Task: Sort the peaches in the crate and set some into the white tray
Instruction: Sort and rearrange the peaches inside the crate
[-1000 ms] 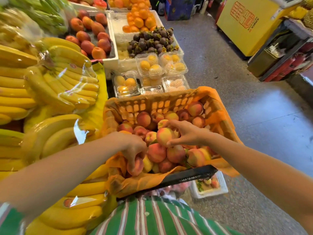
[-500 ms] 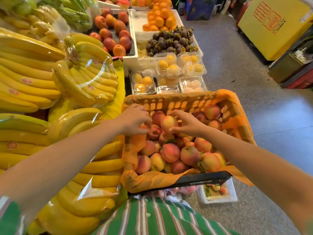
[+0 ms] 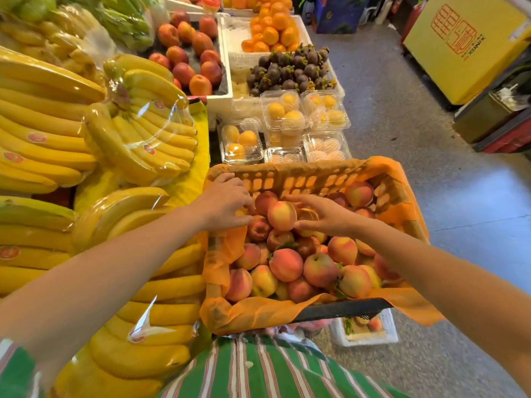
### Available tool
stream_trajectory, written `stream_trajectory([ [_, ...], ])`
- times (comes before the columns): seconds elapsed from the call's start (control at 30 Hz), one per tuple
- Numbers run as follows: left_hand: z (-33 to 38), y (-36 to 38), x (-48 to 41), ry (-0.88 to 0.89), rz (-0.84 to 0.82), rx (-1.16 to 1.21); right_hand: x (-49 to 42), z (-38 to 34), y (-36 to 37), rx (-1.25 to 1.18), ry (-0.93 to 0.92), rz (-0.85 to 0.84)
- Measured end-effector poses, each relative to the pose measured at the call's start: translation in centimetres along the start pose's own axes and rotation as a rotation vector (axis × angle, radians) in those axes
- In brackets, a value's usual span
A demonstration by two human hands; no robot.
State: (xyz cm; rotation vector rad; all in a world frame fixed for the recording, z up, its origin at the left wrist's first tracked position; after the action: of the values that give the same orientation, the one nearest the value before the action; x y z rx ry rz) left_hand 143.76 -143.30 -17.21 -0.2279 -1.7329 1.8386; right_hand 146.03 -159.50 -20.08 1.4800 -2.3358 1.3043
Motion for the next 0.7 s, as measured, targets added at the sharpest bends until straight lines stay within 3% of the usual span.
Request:
stream_trajectory([
  [0.1, 2.5, -0.9, -2.0, 0.085, 0.074, 0.045, 3.1, 1.2, -1.8, -0.003, 0.047, 0.061],
  [0.2, 6.5, -1.2, -3.8, 0.242, 0.083, 0.193, 6.4, 3.4, -2.0, 0.049, 0.132, 0.018],
  [0.27, 10.0, -0.9, -4.7, 0.374, 0.038, 0.233, 8.2, 4.8, -1.1, 0.130, 0.207, -0.073],
  [0.37, 15.0, 1.1, -5.6, 0.553, -0.079, 0.115, 10.1, 7.0, 1.9, 0.180, 0.340, -0.297],
  [0.43, 16.9, 3.3, -6.3, 0.568, -0.204, -0.025, 10.7, 7.8, 3.9, 0.215, 0.390, -0.406],
  [0.53, 17.7, 5.8, -7.1, 0.519, -0.360, -0.112, 10.5, 7.9, 5.3, 0.335, 0.380, -0.410],
  [0.7, 17.5, 5.8, -7.5, 0.508, -0.336, -0.093, 9.8, 7.0, 5.1, 0.364, 0.297, -0.375],
])
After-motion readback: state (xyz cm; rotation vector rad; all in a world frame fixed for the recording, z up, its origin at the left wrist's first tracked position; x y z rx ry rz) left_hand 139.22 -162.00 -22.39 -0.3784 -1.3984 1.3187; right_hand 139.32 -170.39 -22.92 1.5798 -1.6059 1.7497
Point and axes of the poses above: each hand's wrist, its own x-axis away from the middle knuckle, its own y-axis out of the palm, z = x × y, the point moved 9 cm from there along -x, towards the middle knuckle, and after that the axes turned 11 degrees about -z, right-handed, at the moved point
